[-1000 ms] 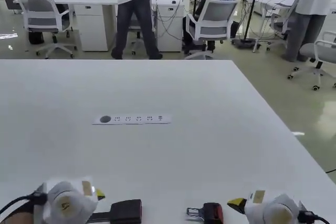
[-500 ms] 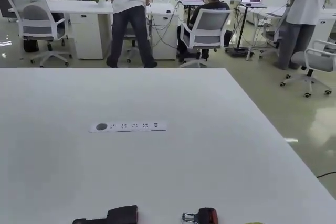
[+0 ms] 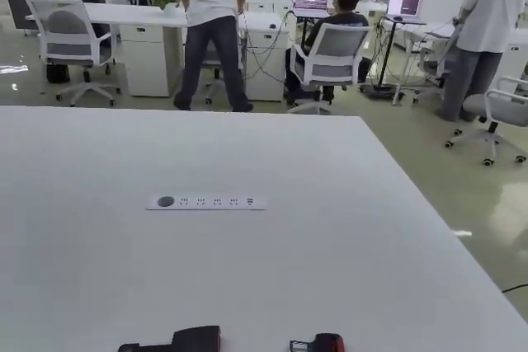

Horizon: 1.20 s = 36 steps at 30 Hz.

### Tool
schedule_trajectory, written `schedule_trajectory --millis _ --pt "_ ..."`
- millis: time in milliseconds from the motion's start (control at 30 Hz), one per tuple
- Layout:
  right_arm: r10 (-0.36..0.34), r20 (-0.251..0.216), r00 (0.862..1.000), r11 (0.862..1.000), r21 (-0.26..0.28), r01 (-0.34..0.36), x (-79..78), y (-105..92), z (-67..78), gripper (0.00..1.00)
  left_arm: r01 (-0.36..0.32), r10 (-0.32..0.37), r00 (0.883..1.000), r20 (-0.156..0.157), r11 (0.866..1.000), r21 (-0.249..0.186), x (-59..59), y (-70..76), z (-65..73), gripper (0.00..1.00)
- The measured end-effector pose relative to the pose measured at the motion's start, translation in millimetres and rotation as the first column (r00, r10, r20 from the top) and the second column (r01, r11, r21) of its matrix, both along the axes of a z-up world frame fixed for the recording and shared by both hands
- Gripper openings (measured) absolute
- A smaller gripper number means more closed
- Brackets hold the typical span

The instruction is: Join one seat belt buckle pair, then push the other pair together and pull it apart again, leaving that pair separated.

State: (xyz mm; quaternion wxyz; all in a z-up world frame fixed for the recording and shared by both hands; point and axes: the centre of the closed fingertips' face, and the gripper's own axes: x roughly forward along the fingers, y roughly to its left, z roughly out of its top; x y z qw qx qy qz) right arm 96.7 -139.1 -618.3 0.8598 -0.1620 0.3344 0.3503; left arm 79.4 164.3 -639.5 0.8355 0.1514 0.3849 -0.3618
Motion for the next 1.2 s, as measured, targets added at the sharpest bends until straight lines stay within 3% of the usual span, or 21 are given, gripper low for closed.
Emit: schedule_trajectory --millis 133,200,300,433,533,600,667,733,833,1000,1200 --pt "0.004 -0.001 1.000 1.000 -0.002 -0.004 -2.0 4.4 2.4 0.99 -0.014 0.014 1.000 0.004 1.000 0.001 -4.0 -1.7 0.2 1.00" --pt "0.005 0.002 1.000 1.000 -0.002 -0.005 3.7 1.0 -7.7 0.99 -0.015 0.015 1.000 0.002 1.000 0.001 -7.4 -0.6 -1.0 1.00" --pt "0.006 0.002 1.000 1.000 -0.003 -0.006 2.4 4.7 0.2 0.99 -0.009 0.009 1.000 -0.002 1.000 0.000 -12.9 -3.1 -2.6 1.00" --pt "0.001 0.010 1.000 1.000 0.003 -0.001 5.4 3.9 -0.6 0.99 0.000 0.000 1.000 -0.006 1.000 0.001 -17.3 -5.7 -4.1 1.00" --pt "-0.001 0.011 1.000 1.000 0.003 0.001 4.9 4.5 -1.1 0.99 0.011 -0.011 1.000 -0.002 1.000 0.005 -17.0 -5.8 -4.5 1.00" --pt "-0.001 0.009 1.000 1.000 0.000 0.001 -0.3 8.9 6.1 0.99 0.016 -0.016 1.000 0.000 1.000 0.006 -15.9 -5.4 -5.0 1.00" --pt "-0.001 0.009 1.000 1.000 -0.002 0.001 -0.9 8.9 5.0 0.99 0.021 -0.021 1.000 0.002 1.000 0.006 -15.1 -6.5 -4.6 1.00" --pt "0.001 0.009 1.000 1.000 -0.006 -0.001 2.6 5.5 -5.2 0.99 0.024 -0.024 1.000 0.007 1.000 0.005 -14.4 -8.8 -2.7 1.00" --pt "0.001 0.006 1.000 1.000 -0.008 -0.001 -1.7 8.9 3.0 0.99 0.028 -0.028 1.000 0.014 1.000 0.003 -13.5 -10.0 -2.7 1.00" --pt "0.007 0.004 1.000 1.000 -0.013 -0.007 1.7 5.6 -5.2 0.99 0.037 -0.037 0.999 0.013 0.999 0.009 -13.1 -11.3 -2.9 1.00" --pt "0.014 0.003 1.000 1.000 -0.020 -0.014 1.4 9.4 0.8 0.99 0.022 -0.022 1.000 0.022 1.000 0.002 -11.2 -12.0 0.2 1.00"
